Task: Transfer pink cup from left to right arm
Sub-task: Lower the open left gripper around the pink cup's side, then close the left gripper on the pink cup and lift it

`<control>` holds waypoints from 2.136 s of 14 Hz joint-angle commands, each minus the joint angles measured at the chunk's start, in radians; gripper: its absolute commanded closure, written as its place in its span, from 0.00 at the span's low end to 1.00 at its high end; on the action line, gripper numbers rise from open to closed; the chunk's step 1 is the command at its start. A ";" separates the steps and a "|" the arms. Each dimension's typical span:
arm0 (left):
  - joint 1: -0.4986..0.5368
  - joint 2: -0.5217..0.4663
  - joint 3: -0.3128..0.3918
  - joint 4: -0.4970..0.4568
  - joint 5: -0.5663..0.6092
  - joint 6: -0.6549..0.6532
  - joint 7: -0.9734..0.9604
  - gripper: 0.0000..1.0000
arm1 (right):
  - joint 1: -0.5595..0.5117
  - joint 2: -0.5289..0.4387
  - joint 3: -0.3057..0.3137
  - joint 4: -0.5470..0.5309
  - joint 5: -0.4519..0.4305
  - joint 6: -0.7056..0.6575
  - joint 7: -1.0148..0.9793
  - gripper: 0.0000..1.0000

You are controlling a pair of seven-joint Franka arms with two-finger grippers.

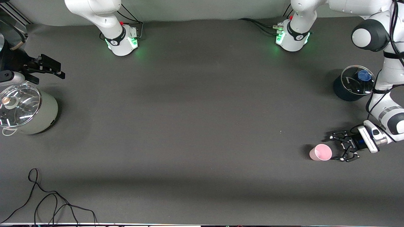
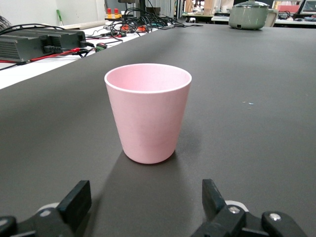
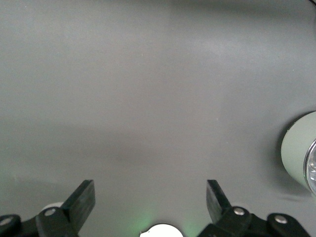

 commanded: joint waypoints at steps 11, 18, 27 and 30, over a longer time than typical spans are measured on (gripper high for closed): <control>0.024 0.039 -0.044 -0.026 -0.119 -0.055 0.105 0.00 | 0.005 0.006 -0.006 0.018 0.016 -0.012 0.005 0.00; -0.008 0.038 -0.081 -0.039 -0.136 -0.013 0.097 0.00 | 0.005 0.005 -0.006 0.021 0.016 -0.012 0.005 0.00; -0.020 0.029 -0.084 -0.038 -0.133 0.017 0.091 0.26 | 0.005 0.005 -0.006 0.018 0.016 -0.012 0.005 0.00; -0.020 0.016 -0.084 -0.038 -0.130 0.017 0.082 0.37 | 0.005 0.005 -0.006 0.018 0.016 -0.012 0.005 0.00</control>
